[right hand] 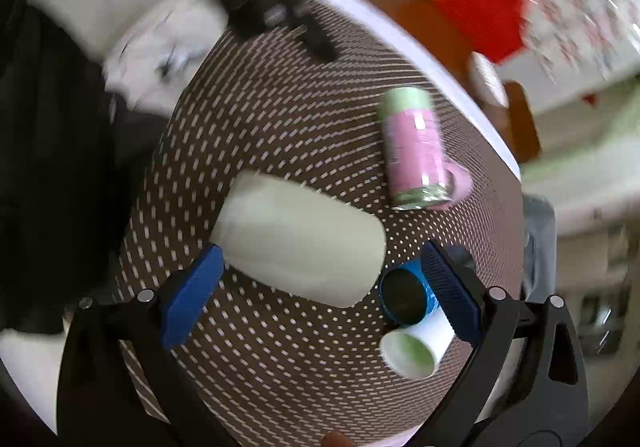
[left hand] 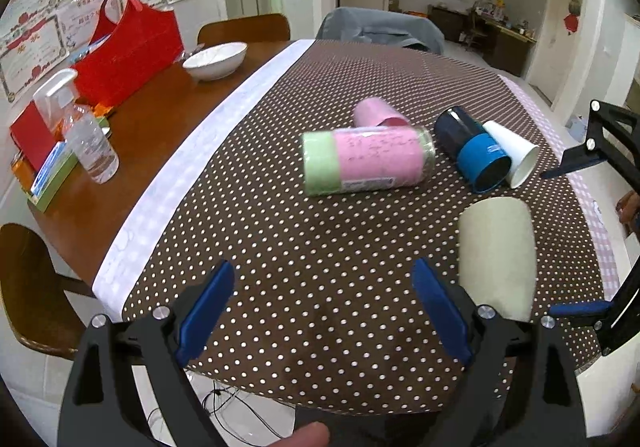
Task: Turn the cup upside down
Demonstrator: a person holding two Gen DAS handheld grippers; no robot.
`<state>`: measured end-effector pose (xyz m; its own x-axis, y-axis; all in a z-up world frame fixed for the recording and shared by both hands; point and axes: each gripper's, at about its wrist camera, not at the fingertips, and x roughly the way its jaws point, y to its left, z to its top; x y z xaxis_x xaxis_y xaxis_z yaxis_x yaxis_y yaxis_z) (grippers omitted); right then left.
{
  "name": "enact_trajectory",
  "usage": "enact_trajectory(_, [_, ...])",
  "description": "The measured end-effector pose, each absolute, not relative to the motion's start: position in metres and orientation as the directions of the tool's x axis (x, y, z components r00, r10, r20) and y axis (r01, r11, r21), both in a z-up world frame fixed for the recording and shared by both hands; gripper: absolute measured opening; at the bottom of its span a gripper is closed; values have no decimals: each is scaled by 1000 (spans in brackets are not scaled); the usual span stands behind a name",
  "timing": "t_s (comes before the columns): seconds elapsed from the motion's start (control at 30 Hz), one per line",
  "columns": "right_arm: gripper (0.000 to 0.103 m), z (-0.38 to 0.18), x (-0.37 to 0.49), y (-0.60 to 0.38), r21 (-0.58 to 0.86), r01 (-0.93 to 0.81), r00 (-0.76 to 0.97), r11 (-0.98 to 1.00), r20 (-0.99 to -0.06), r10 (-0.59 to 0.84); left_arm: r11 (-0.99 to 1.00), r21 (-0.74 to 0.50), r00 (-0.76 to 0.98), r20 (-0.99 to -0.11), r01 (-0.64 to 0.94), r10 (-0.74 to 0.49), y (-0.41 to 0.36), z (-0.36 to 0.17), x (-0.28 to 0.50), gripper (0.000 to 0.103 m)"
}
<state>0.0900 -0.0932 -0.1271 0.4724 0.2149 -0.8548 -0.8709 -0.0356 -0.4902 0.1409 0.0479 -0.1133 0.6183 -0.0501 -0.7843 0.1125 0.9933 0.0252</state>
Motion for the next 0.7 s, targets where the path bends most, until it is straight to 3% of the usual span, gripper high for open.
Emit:
enact_trajectory(0.17, [96,-146,82,-84,-487,-829,466,-273,-873,144,996,18,594,-803,86,-37,55,-123,145,89])
enact_trajectory(0.4, [96,-160,80,-71,-427,-788,429,-443,-898,103,998,9,567,-823,57,-25,62,-135,152,89])
enact_trajectory(0.57, [79,-181,77,-65,-365,-768,409,-526,-912,34,999,3,557,-830,43,-22,66,-139,154,89])
enact_trajectory(0.7, [79,-187,79,-61,-364,-763,418,-534,-908,22,999,2,552,-833,35,-18,69,-141,156,89])
